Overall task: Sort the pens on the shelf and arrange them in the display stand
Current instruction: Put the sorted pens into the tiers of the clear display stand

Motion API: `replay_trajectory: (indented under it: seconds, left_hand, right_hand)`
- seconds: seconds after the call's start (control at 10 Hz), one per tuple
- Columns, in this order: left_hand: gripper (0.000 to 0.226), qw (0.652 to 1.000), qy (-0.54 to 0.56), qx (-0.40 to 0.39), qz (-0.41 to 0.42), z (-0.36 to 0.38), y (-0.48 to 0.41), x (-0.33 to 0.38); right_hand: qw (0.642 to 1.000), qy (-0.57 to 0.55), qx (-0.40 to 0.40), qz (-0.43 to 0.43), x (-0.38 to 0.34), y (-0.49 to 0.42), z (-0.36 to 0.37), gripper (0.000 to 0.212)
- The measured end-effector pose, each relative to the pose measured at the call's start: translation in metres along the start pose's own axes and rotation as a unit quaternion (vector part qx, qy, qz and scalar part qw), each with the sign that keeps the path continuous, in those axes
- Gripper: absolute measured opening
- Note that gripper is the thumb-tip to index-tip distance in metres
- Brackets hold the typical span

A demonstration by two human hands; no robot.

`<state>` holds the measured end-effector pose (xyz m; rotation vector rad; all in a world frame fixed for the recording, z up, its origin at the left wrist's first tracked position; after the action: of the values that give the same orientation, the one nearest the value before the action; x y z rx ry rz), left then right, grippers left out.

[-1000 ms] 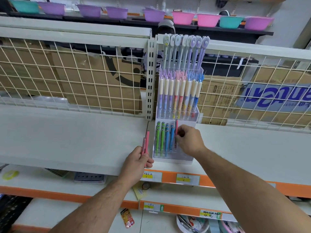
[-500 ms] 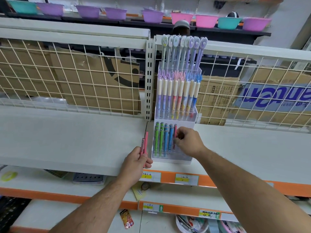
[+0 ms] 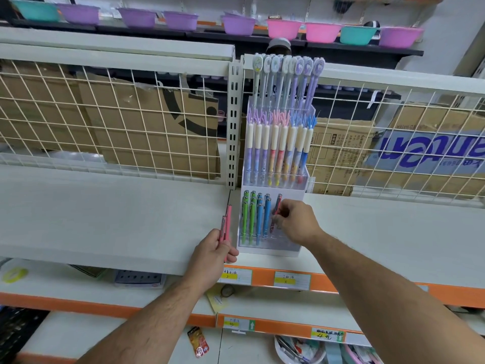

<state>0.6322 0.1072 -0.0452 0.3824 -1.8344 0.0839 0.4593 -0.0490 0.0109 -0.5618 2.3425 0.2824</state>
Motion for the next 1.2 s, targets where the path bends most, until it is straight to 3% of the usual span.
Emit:
replay_trajectory:
  seconds: [0.7, 1.2]
  left_hand:
    - [0.016, 1.000, 0.002, 0.000, 0.002, 0.0001, -0.0006, -0.0007]
    - [0.014, 1.000, 0.008, -0.001, -0.001, 0.0004, -0.0006, -0.0003]
  right_hand:
    - [0.999, 0.040, 0.023, 0.010, -0.0069, 0.0070, 0.0000, 0.016]
    - [0.999, 0.037, 0.025, 0.021, -0.0083, 0.0101, -0.0012, 0.011]
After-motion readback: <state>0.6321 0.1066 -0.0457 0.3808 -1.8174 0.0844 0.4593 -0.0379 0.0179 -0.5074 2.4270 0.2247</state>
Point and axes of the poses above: each hand's wrist, its own y-axis away from the middle knuckle, its own z-axis out of the palm, x = y × z, the point moved 9 cm from there along -y, towards the middle knuckle, and after that the axes turned 8 degrees about -x, right-handed, at the moved point
